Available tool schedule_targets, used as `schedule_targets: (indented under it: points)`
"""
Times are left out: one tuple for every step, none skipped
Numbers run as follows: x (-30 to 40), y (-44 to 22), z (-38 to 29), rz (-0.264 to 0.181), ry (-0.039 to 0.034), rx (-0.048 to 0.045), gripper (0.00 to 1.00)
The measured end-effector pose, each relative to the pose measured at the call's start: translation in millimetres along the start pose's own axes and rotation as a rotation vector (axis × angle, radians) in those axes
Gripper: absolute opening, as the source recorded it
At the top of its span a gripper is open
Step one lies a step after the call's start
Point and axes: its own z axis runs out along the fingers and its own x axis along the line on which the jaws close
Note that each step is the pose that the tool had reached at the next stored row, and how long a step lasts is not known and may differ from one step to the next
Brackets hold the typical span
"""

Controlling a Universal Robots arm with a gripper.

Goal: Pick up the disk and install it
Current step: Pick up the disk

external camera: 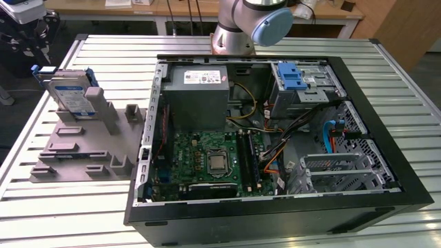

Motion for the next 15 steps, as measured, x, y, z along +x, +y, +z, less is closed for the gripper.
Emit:
schedule_targets:
  points:
    - [0.0,0.0,0.0,-0.001,0.0000,0.0000,0.11]
    - [0.0,0.0,0.0,-0.002,0.0001,0.0000,0.11]
    - [0.0,0.0,0.0,-0.004,0.0001,-0.0001,0.11]
    - [0.0,0.0,0.0,-0.006,0.0002,0.0000,0.11]
    - [0.0,0.0,0.0,-0.008,0.0003,-0.0001,0.11]
    - [0.0,0.0,0.0,-0.010,0.0004,-0.0001,0.11]
    - [0.0,0.0,0.0,-0.013,0.0005,-0.0001,0.11]
    - [0.0,0.0,0.0,-0.016,0.0007,-0.0001,0.11]
    - [0.0,0.0,0.0,-0.019,0.0008,-0.0002,0.11]
    - [0.0,0.0,0.0,-0.021,0.0009,-0.0001,0.11]
    - [0.0,0.0,0.0,-0.024,0.0010,-0.0002,0.11]
    - [0.0,0.0,0.0,-0.026,0.0011,-0.0002,0.11]
    - [0.0,0.0,0.0,-0.029,0.0012,-0.0002,0.11]
    - [0.0,0.0,0.0,-0.032,0.0013,-0.0002,0.11]
    - [0.0,0.0,0.0,-0.034,0.0014,-0.0003,0.11]
